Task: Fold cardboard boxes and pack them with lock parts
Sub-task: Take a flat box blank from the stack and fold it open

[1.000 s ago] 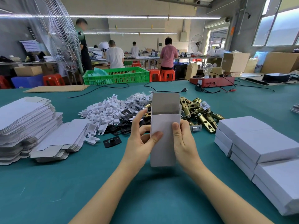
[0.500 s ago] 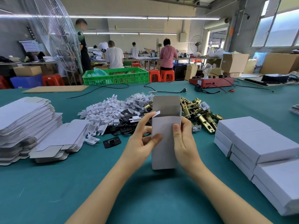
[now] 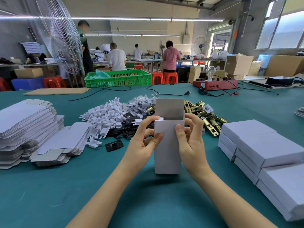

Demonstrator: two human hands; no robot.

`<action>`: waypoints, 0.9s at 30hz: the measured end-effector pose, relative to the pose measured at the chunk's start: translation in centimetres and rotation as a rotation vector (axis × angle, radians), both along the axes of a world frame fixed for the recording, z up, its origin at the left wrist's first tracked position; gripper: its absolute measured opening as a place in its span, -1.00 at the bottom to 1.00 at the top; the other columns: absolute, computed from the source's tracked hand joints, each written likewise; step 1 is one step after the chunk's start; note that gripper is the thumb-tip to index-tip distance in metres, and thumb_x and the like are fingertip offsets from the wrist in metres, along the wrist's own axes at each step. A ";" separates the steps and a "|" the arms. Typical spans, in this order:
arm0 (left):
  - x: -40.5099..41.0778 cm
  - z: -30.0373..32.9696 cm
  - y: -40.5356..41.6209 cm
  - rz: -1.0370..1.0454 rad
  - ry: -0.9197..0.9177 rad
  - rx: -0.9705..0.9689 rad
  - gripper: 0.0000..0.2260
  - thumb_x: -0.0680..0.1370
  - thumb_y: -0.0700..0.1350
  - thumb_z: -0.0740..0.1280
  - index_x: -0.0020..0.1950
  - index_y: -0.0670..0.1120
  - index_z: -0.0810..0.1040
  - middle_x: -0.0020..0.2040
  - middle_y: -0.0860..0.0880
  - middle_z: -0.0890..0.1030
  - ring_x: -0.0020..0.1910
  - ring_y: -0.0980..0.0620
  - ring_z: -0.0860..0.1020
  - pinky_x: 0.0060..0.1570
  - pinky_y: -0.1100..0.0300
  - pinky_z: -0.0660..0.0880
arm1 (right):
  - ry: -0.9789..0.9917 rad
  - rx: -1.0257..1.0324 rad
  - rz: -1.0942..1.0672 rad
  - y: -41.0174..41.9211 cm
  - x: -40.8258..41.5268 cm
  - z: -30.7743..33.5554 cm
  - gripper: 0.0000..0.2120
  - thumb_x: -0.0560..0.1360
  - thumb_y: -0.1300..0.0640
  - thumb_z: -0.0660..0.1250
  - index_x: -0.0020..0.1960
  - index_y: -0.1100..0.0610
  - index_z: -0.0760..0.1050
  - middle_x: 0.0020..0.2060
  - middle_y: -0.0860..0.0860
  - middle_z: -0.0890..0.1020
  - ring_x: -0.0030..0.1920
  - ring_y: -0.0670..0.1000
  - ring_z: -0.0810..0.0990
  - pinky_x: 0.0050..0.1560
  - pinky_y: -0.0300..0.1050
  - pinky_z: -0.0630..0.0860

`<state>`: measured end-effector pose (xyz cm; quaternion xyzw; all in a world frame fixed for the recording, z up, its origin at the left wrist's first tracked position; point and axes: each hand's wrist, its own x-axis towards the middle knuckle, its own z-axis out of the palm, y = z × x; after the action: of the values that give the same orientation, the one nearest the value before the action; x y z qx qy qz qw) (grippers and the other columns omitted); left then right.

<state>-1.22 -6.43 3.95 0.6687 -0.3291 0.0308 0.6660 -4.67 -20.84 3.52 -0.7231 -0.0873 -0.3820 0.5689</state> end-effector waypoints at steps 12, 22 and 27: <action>0.0 0.7 0.3 -0.056 0.070 -0.049 -0.69 0.53 -0.13 0.32 0.15 0.26 0.48 0.07 -0.06 0.66 -0.02 0.04 0.65 0.10 0.07 0.58 | -0.007 -0.028 0.033 -0.3 -0.4 0.4 -0.77 0.58 0.02 0.20 0.16 -0.28 0.41 -0.28 -0.13 0.51 -0.32 -0.12 0.43 -0.32 -0.28 0.39; -0.4 0.8 0.0 -0.035 0.035 -0.045 -0.62 0.61 -0.30 0.26 0.15 0.21 0.46 0.17 0.03 0.59 -0.03 0.04 0.64 0.04 0.08 0.56 | 0.058 0.070 0.142 -0.9 -0.6 1.7 -0.85 0.58 0.23 0.26 0.03 -0.02 0.45 0.15 -0.03 0.56 -0.20 0.02 0.54 -0.22 -0.13 0.45; -0.4 0.9 -0.1 -0.039 0.039 -0.047 -0.64 0.61 -0.30 0.27 0.15 0.20 0.46 0.14 0.03 0.59 -0.03 0.06 0.63 0.05 0.06 0.56 | 0.052 -0.093 0.098 -1.9 -0.8 2.4 -0.86 0.53 0.25 0.28 -0.01 0.02 0.43 0.36 -0.28 0.37 0.03 -0.05 0.57 0.02 -0.13 0.49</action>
<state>-1.65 -6.52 4.86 0.6470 -0.3282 0.0127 0.6882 -5.46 -22.70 5.94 -0.7534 -0.1253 -0.3303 0.5546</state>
